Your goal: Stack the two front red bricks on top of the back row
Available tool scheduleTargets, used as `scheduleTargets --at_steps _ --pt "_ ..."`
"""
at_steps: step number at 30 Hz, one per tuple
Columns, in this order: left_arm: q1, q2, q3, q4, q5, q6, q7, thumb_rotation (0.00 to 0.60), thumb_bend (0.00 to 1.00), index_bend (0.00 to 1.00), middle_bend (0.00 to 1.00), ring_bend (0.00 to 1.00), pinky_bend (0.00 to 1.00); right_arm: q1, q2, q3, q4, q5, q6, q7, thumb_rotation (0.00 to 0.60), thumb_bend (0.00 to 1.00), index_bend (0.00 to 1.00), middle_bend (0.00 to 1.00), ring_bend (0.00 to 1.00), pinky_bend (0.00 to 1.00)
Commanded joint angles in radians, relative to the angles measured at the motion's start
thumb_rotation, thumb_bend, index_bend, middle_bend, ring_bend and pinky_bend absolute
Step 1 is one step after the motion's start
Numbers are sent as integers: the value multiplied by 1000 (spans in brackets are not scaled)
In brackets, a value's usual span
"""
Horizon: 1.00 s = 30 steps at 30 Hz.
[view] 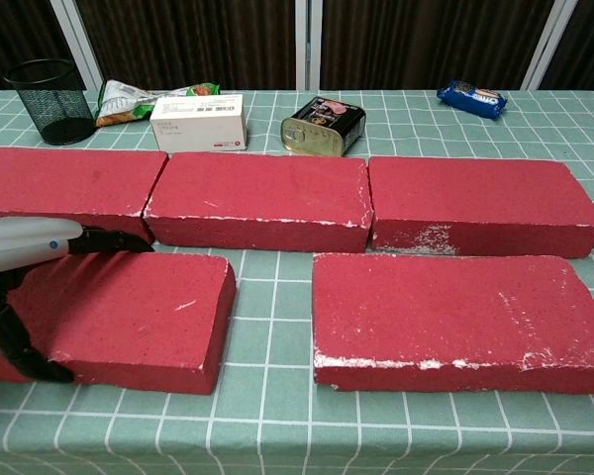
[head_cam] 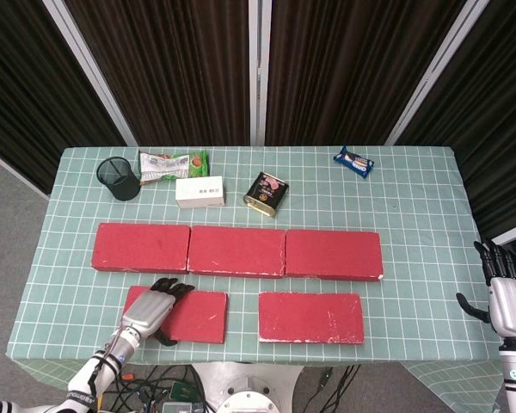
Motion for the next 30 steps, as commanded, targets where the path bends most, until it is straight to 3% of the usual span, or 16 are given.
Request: scheduleTargets --at_steps 1,9,14,21,30 --pt "0 4 3 -11 10 11 3 600 0 136 147 0 0 -1 -1 1 1 1 2 0 600 173 0 0 0 0" --pt "9 81 4 -115 70 78 19 600 0 138 148 0 0 -2 -3 3 4 2 4 2 600 176 0 0 0 0" --pt "-27 149 -72 -131 37 82 -10 600 0 138 148 0 0 0 -2 4 0 -1 3 0 600 176 0 0 0 0" --pt "-134 185 -186 -5 -70 -54 -109 600 0 138 149 0 0 1 4 2 -5 -34 22 25 600 159 0 0 0 0" --pt "-234 142 -258 164 -203 -195 -230 600 0 139 150 0 0 6 12 13 -38 -50 44 15 600 155 0 0 0 0"
